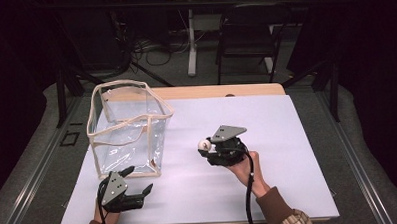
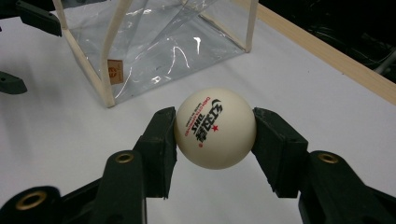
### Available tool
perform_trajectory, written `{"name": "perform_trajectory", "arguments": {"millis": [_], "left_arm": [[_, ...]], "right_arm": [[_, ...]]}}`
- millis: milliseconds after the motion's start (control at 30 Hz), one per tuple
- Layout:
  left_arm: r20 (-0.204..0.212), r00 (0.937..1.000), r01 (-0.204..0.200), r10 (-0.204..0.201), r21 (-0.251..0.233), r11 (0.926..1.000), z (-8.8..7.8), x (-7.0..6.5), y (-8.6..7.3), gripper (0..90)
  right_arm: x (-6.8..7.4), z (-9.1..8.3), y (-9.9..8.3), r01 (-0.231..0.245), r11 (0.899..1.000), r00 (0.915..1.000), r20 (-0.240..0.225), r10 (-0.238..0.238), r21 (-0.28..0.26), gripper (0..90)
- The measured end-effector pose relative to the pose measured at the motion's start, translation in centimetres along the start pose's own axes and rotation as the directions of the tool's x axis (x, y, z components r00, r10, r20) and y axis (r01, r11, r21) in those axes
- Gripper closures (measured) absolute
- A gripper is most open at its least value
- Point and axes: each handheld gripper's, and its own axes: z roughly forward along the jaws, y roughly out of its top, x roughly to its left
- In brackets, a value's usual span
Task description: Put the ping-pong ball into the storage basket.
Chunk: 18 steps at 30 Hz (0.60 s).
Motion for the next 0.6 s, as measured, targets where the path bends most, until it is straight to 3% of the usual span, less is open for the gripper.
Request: {"name": "perform_trajectory", "arguments": {"millis": [600], "left_arm": [[0.002,0.9999,0.012,-0.012,-0.020,0.9997,-0.1,0.0,0.0,16.1]], "right_arm": [[-0.8,-0.1,1.5,0.008,1.000,1.0000,0.001,-0.008,-0.009,50.9]]}}
